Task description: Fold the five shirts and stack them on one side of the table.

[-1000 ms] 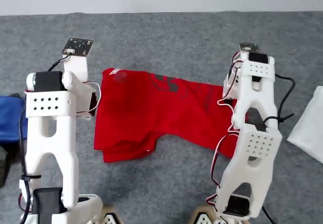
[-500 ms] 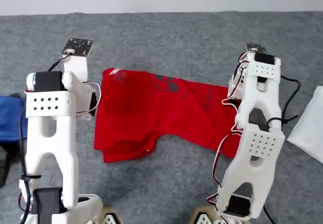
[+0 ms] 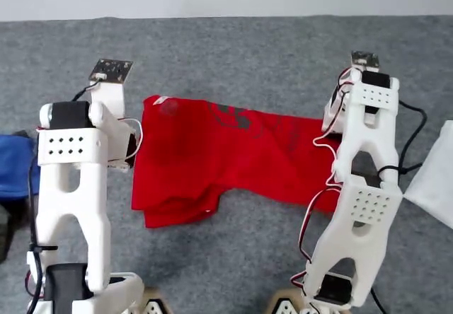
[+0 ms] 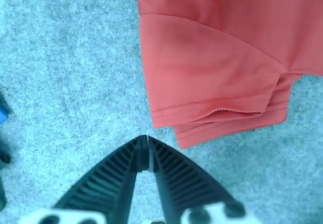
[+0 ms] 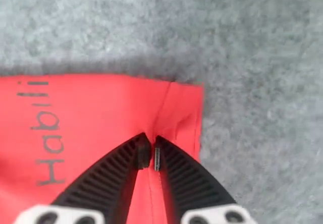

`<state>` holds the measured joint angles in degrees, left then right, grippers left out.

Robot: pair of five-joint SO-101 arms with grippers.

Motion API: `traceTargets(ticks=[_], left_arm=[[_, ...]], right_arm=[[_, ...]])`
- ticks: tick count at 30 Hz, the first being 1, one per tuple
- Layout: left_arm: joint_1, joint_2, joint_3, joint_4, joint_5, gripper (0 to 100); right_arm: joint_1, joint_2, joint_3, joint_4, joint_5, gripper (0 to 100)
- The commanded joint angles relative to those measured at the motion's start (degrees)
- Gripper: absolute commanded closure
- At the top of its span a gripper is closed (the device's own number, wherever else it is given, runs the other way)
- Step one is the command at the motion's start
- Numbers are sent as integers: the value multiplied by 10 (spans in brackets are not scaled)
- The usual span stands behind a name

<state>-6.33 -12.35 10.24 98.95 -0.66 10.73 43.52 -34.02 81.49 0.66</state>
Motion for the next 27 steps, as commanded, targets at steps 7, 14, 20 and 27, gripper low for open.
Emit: traceTargets(ticks=[7,14,20,27], left_arm=[[2,-19,-1,13,3,994],[2,-19,-1,13,3,994],[2,-21,-2,14,3,994],[2,-23,-3,14,3,994]], right_arm=[[22,-53,-25,-55,27,989],[22,-54,-25,-78,55,989],[22,-54,-25,-72,55,986],[9,-103,-53,-1,67,794]])
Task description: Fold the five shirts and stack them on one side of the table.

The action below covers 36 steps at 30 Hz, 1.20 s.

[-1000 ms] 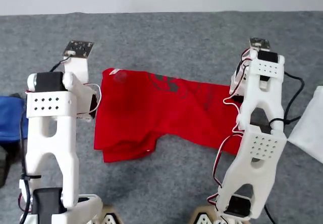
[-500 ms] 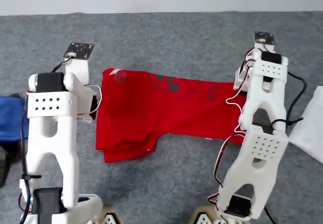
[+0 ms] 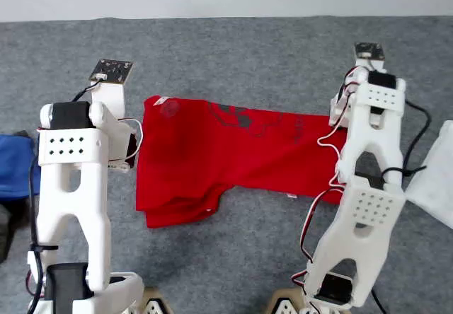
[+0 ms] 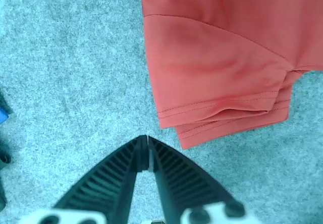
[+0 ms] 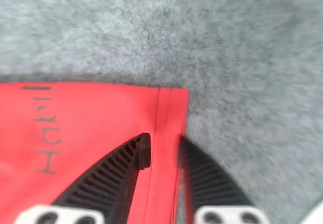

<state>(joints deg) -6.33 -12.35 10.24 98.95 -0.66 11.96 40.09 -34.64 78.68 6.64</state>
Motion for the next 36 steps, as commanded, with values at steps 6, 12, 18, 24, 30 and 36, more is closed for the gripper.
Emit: traceTargets(ticks=[6,12,18,24,30,36], left_arm=[[2,-23,-4,11,3,993],[2,-18,-13,-28,-2,993],[2,-18,-10,-89,-30,993],[4,24,-10,-84,-30,992],[95,108,-13,-40,-97,992],[83,132,-44,-35,-132,992]], right_arm=[[-32,-107,-62,67,11,804],[-58,-77,-59,118,11,929],[-59,-55,-59,134,11,988],[-58,-28,-61,133,33,988],[-55,-29,-62,179,64,988],[-78,-99,-61,239,131,988]])
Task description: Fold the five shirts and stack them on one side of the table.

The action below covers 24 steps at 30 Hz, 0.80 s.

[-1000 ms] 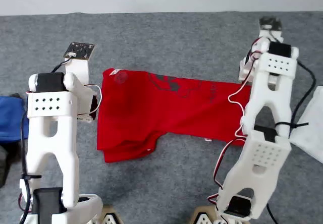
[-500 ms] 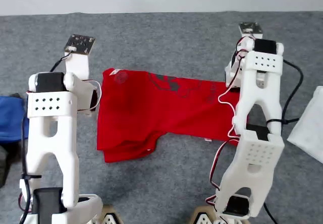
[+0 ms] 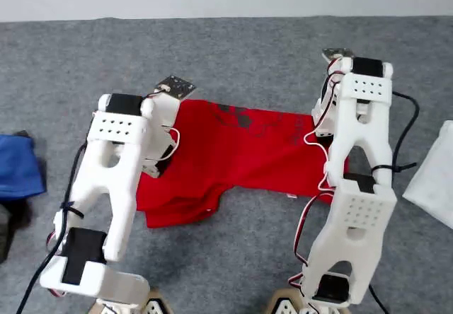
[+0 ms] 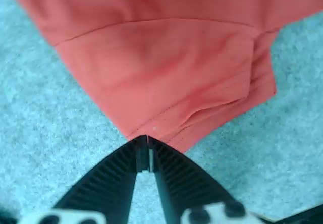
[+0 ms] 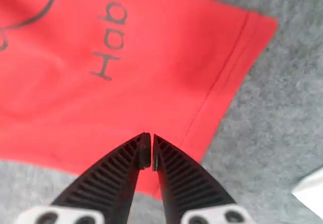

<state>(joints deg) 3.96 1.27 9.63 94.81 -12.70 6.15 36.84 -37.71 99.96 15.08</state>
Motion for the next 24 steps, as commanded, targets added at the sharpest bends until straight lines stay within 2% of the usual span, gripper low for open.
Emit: traceTargets(ticks=[1,6,14,16,24], left_arm=[[-40,-4,-52,8,-11,992],[-189,-4,-124,30,7,992],[-445,-4,-151,34,4,992],[-497,-4,-151,24,-2,992],[-638,1,-151,-12,-56,992]], right_arm=[[-26,-80,-28,28,64,989],[-84,-139,-27,29,128,989],[-250,-155,-16,29,140,988],[-296,-147,9,29,162,986],[-439,-140,111,25,178,799]])
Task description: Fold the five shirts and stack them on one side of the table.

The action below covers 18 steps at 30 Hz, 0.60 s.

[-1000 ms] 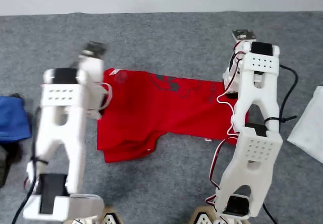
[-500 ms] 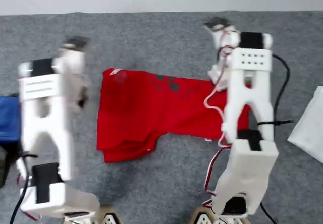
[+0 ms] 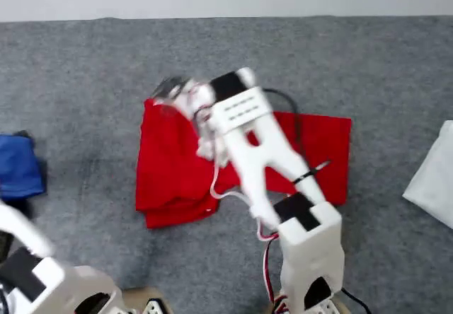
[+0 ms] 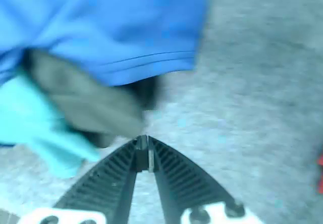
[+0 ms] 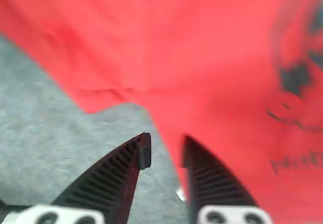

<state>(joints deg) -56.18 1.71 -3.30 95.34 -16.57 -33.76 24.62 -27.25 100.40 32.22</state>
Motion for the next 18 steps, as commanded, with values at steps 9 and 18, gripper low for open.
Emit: traceTargets(ticks=[9,18], left_arm=[[-65,-3,-19,-23,-30,992],[-65,-3,-19,-23,-41,992]], right_arm=[[-125,23,43,20,39,794],[-182,20,47,19,67,759]])
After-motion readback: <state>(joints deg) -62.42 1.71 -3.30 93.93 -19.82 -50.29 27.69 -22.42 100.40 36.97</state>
